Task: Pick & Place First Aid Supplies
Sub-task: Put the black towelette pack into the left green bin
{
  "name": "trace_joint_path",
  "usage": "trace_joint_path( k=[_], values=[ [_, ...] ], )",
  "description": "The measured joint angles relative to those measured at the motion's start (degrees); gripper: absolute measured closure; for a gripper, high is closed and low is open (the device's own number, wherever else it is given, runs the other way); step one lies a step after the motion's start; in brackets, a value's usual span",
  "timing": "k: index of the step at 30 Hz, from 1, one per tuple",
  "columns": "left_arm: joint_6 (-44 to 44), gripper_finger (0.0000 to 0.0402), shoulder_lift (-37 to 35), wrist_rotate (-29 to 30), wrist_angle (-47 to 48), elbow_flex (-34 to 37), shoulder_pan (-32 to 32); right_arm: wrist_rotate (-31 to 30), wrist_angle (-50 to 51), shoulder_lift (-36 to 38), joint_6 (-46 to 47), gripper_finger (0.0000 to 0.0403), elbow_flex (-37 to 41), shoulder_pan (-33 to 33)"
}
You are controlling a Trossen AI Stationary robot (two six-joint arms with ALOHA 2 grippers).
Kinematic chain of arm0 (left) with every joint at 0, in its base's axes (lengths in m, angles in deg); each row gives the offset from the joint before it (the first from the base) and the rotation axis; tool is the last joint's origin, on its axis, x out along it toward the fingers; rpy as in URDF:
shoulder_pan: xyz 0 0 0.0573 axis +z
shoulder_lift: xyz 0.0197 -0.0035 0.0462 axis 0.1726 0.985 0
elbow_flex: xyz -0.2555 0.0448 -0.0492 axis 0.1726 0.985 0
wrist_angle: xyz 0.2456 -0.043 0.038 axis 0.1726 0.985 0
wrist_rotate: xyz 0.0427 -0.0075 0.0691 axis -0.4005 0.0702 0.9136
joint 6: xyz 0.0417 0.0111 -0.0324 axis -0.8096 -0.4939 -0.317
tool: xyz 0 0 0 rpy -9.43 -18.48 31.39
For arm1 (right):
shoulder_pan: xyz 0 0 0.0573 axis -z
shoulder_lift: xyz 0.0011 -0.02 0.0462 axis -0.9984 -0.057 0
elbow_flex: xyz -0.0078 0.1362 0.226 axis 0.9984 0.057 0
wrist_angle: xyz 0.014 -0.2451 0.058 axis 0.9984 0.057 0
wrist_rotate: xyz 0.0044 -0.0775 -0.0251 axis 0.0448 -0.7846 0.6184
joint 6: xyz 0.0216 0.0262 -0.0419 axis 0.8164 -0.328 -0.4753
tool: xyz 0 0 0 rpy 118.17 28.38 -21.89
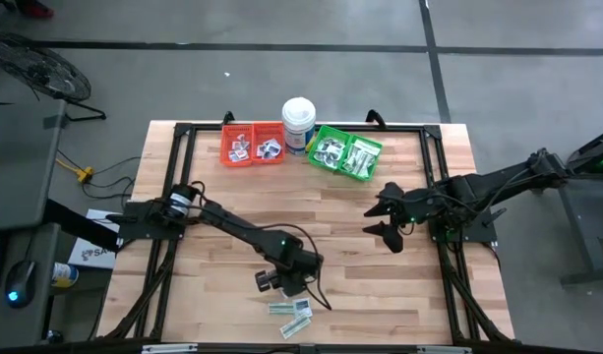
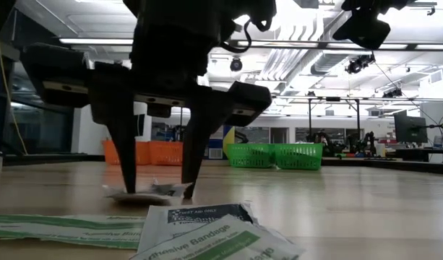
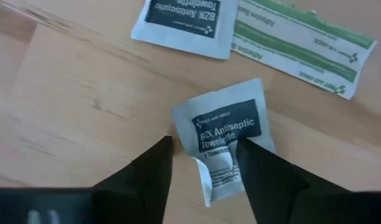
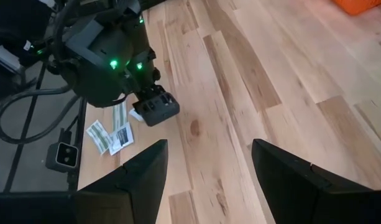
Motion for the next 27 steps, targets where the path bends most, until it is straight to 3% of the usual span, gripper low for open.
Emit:
trace_joint_path(
  k=[14,18,22,27],
  values=[
    [2.7,0.0381,1.0,-3.9,-0.7,0.0,0.2,0.6,0.0,-0.4,0.0,0.0176,0.0,-0.1],
    [6.0,0.0396,0.4,-4.3,-0.7,0.2,0.6,0.7,0.0,-0.4,0.1,0.0176,0.0,-0.1],
    [8.5,0.0399,-2.1,-1.0,-0.6,0.6,1.1,0.6,0.0,-0.4,0.3,0.0176,0.0,-0.1],
    [11.0,0.0401,-6.7,9.9,0.5,1.0,2.3,-0.6,-0.7,-0.5,1.1,0.0176,0.0,-0.1]
  ],
)
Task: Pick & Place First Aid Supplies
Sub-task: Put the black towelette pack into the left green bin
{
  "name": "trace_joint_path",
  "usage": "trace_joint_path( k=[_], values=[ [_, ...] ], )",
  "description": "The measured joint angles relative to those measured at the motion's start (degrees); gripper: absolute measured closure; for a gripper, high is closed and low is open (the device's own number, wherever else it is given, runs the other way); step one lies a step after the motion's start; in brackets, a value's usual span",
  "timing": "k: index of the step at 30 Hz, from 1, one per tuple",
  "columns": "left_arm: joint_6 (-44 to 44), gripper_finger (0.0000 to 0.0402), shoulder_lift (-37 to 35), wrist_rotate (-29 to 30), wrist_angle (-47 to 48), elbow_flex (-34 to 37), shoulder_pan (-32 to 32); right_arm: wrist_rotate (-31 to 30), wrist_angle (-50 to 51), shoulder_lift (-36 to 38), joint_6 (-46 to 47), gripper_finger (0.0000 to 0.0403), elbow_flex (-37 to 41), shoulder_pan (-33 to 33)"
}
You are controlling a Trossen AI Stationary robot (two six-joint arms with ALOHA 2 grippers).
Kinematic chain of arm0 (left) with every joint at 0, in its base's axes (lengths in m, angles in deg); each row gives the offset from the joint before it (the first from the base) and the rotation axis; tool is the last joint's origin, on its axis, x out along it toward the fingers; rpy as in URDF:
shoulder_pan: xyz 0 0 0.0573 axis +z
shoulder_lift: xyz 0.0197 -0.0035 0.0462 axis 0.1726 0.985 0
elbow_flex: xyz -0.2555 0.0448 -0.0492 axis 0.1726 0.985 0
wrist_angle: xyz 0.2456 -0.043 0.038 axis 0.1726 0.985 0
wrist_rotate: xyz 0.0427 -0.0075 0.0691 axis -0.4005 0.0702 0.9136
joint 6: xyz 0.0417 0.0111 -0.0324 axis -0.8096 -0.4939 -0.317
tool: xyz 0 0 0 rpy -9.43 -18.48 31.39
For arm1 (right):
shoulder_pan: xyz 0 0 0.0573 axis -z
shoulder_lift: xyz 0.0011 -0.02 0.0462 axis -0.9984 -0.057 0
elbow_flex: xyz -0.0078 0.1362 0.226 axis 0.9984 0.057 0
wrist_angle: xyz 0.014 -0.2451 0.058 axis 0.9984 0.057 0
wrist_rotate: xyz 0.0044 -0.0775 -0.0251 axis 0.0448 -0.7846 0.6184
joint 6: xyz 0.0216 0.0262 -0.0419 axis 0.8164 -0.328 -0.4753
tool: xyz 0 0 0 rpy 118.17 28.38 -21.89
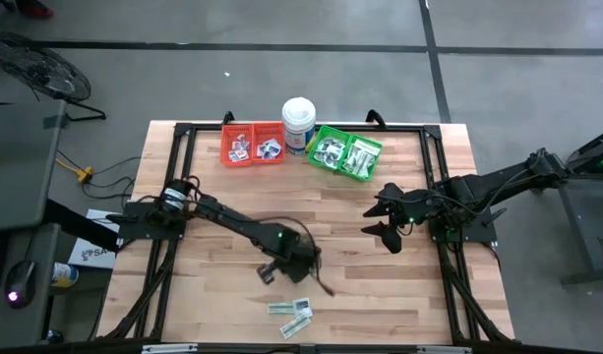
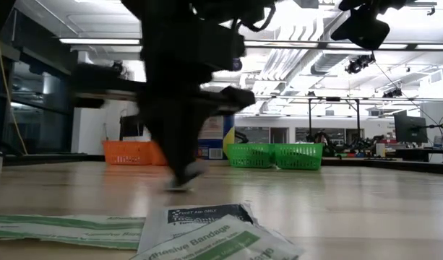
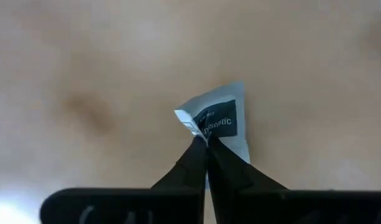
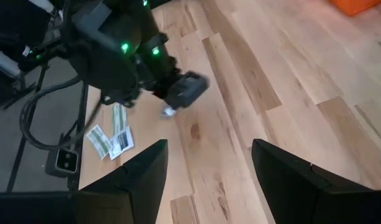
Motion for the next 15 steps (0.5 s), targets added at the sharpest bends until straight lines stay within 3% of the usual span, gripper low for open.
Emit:
trace_joint_path(
  k=[5,15],
  values=[
    [5.0,0.0401,-6.1,10.0,-1.4,-0.1,1.1,-4.3,-1.5,0.0,0.3,0.0176,0.0,0.0],
    [13.2,0.0401,-19.1,26.9,-14.0,-0.3,5.8,-12.8,-6.5,0.0,-7.4,0.0176,0.0,0.0]
  ],
)
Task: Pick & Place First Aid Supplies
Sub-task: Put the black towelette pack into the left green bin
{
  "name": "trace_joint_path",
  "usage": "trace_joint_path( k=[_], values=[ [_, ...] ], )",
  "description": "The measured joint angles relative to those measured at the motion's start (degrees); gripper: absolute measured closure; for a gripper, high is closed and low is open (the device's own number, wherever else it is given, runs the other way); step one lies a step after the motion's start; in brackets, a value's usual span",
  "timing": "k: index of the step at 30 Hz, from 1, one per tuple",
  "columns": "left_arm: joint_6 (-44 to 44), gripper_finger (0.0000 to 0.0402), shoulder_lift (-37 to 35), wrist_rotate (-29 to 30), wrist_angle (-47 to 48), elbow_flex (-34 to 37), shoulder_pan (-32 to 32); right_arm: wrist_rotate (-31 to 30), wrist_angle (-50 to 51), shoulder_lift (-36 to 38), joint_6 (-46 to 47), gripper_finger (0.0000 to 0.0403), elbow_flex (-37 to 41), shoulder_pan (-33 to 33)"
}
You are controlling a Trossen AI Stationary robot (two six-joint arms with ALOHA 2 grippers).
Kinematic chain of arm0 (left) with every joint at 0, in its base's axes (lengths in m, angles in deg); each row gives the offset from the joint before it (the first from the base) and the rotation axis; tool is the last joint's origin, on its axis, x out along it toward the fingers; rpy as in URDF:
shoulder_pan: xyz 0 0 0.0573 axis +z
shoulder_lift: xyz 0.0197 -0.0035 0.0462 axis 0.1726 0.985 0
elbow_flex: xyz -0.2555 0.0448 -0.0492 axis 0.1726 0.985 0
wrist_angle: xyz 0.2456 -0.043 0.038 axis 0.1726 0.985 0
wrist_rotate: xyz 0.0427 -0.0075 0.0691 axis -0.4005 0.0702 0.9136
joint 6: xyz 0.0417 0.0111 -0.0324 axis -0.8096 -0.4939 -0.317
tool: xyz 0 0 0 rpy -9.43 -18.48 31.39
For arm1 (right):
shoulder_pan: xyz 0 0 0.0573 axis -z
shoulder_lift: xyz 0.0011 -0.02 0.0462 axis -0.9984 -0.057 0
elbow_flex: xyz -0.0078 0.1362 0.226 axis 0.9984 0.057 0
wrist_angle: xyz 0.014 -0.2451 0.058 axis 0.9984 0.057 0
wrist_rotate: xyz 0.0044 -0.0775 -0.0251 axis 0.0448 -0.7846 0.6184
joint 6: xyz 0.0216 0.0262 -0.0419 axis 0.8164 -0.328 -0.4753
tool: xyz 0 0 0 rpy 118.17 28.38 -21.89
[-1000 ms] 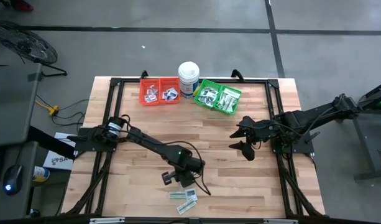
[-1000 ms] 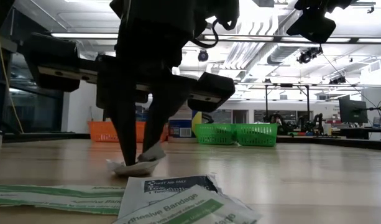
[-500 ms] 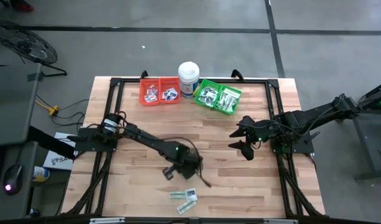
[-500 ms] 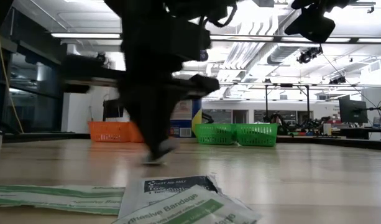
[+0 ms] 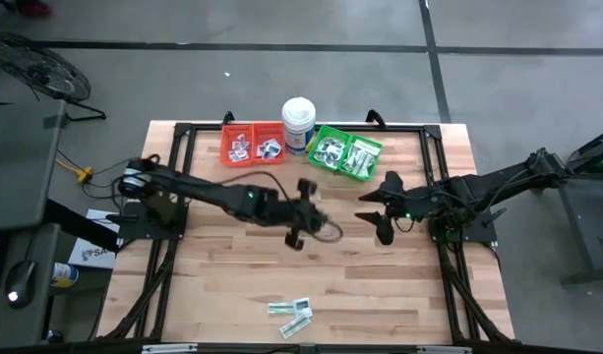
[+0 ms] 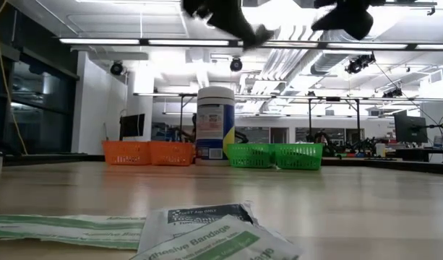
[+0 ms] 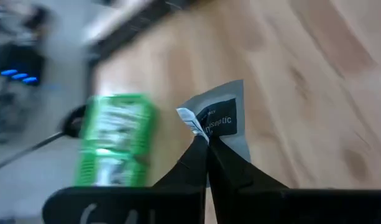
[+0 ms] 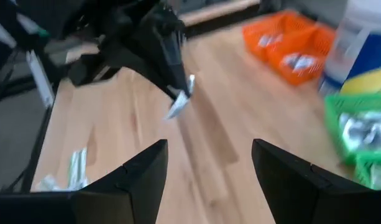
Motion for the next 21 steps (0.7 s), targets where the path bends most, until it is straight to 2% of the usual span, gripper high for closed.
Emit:
trace_joint_path(
  k=[4,8,12,21],
  values=[
    [1.6,0.0401,-3.6,5.8,-7.9,0.0,1.8,-4.6,-5.7,0.0,-4.4,0.0176,0.0,0.0],
    [-0.4,0.0401,-5.0,10.5,-16.5,-0.1,3.3,-7.9,-13.3,-0.2,-10.4,0.0176,0.0,0.3],
    [-2.2,0.0401,-5.0,11.1,-23.0,-0.1,4.7,-9.2,-19.5,-0.6,-16.2,0.0176,0.0,1.1],
    [-2.6,0.0401,-4.3,10.6,-26.8,-0.1,6.2,-9.0,-28.5,-1.5,-22.4,0.0176,0.0,4.6]
  ],
)
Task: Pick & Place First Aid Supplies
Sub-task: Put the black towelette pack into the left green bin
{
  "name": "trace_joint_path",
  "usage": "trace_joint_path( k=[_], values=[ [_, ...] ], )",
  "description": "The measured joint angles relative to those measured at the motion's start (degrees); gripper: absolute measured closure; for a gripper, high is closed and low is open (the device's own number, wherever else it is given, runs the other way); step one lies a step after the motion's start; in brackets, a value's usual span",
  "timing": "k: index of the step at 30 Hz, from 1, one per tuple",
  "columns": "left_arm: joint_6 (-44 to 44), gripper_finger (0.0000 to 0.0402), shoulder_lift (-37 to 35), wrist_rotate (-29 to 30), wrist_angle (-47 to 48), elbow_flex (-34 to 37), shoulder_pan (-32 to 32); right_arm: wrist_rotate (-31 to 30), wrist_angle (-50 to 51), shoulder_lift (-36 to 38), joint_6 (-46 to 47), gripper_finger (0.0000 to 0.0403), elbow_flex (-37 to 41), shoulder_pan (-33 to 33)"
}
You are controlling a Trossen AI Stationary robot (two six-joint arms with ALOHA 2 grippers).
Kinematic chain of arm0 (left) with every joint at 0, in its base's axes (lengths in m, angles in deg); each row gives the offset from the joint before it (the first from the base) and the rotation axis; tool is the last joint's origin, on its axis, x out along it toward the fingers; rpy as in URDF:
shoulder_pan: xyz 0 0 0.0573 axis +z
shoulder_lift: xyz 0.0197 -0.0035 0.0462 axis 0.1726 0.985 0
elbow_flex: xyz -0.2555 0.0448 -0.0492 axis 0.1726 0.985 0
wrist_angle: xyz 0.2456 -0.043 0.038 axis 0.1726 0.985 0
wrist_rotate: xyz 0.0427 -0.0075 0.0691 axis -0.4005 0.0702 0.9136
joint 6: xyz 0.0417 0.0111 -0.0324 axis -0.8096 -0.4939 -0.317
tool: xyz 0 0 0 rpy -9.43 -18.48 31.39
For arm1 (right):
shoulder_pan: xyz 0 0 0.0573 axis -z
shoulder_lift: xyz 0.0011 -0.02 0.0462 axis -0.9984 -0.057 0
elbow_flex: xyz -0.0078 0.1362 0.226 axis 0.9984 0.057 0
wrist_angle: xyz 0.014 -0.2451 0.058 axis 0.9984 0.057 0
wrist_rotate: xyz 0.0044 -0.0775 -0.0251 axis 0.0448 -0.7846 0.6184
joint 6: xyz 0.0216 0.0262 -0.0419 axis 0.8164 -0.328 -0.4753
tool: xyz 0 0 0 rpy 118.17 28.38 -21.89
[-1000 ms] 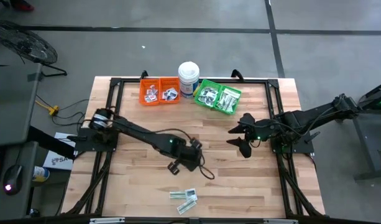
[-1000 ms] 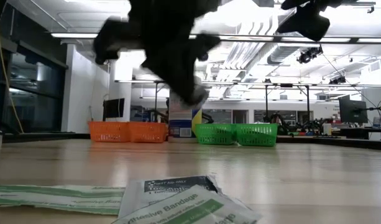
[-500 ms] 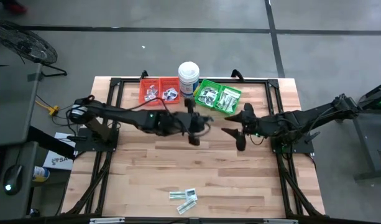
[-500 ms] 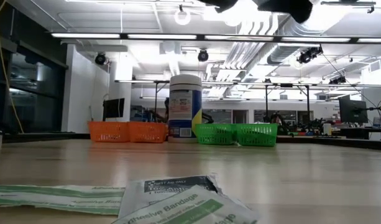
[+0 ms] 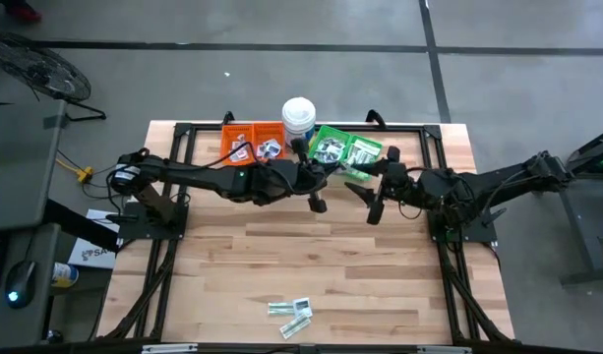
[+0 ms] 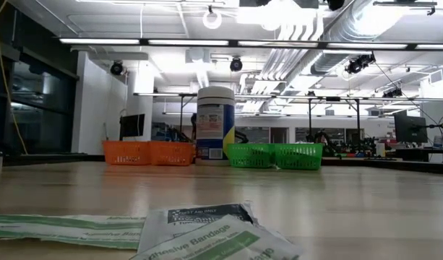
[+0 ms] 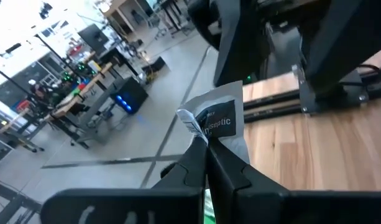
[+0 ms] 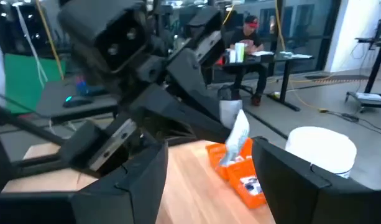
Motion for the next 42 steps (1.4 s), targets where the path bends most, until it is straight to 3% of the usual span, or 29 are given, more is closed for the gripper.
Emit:
trace_joint_path(
  k=[4,10,15,39,42],
  values=[
    [-1.2,0.0401,0.0,0.3,-1.2,0.0,0.0,0.6,-0.6,-0.3,0.0,0.0176,0.0,2.8],
    [-1.2,0.0401,0.0,0.3,-1.2,0.0,0.0,8.2,-3.3,-2.5,2.1,0.0176,0.0,7.0],
    [-1.2,0.0401,0.0,0.3,-1.0,0.0,0.0,10.8,-5.0,-4.4,3.1,0.0182,0.0,8.6],
    [-1.2,0.0401,-0.1,0.2,-0.5,0.0,-0.1,11.6,-6.7,-4.0,0.5,0.0388,0.0,8.7],
    [-1.2,0.0401,-0.1,0.2,-0.5,0.0,-0.1,11.8,-6.7,-4.0,-0.5,0.0395,0.0,8.7]
  ],
)
